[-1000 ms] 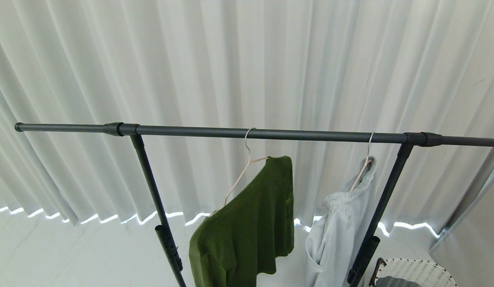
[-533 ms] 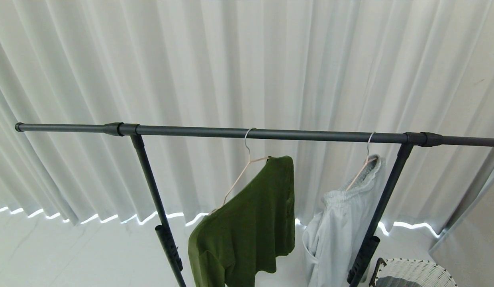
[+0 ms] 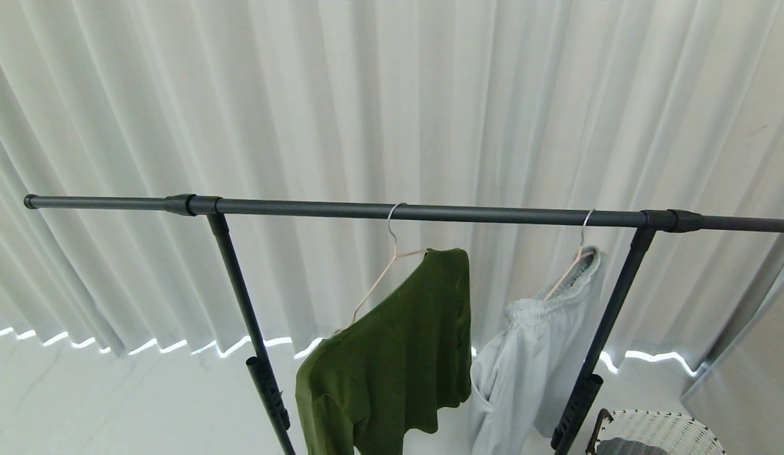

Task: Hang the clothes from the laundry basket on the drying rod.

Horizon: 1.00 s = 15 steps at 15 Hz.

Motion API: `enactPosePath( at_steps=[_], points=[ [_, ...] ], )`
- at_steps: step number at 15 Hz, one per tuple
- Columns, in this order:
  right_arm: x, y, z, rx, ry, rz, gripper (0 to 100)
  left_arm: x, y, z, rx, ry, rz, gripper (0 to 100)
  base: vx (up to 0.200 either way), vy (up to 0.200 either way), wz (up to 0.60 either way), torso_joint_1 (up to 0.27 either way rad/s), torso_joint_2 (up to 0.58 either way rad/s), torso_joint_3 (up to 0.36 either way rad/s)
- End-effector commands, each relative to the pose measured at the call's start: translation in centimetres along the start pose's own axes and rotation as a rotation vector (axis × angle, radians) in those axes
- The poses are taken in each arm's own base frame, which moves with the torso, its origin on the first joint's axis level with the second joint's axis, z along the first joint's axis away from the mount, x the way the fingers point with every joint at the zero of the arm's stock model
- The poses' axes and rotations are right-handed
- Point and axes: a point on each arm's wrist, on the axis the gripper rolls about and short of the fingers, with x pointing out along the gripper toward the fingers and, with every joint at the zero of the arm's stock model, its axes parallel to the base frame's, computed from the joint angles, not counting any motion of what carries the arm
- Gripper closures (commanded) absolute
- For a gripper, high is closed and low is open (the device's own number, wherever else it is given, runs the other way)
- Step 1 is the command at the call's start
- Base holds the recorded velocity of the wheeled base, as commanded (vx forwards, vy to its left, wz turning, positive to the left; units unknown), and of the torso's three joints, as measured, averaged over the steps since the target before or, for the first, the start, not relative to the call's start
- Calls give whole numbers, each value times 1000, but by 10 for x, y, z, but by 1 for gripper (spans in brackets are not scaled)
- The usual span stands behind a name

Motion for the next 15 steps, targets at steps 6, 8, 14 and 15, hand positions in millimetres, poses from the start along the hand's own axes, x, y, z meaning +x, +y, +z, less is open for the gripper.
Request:
enactPosePath(
  at_steps=[6, 8, 14, 15],
  points=[
    [-6, 0, -2, 62, -82, -6, 0, 0, 2, -1, 37, -20, -112, 0, 0, 0, 0, 0, 0, 0],
    [-6, 0, -2, 72, -82, -7, 0, -4, 3, -2, -30, -70, -82, 0, 0, 0, 0, 0, 0, 0],
    [-6, 0, -2, 72, -82, -7, 0, -5, 3, -3, -78, -83, -64, 0, 0, 0, 0, 0, 0, 0],
    [-6, 0, -2, 72, -83, -6, 0, -5, 3, -3, -78, -83, -64, 0, 0, 0, 0, 0, 0, 0]
  ],
)
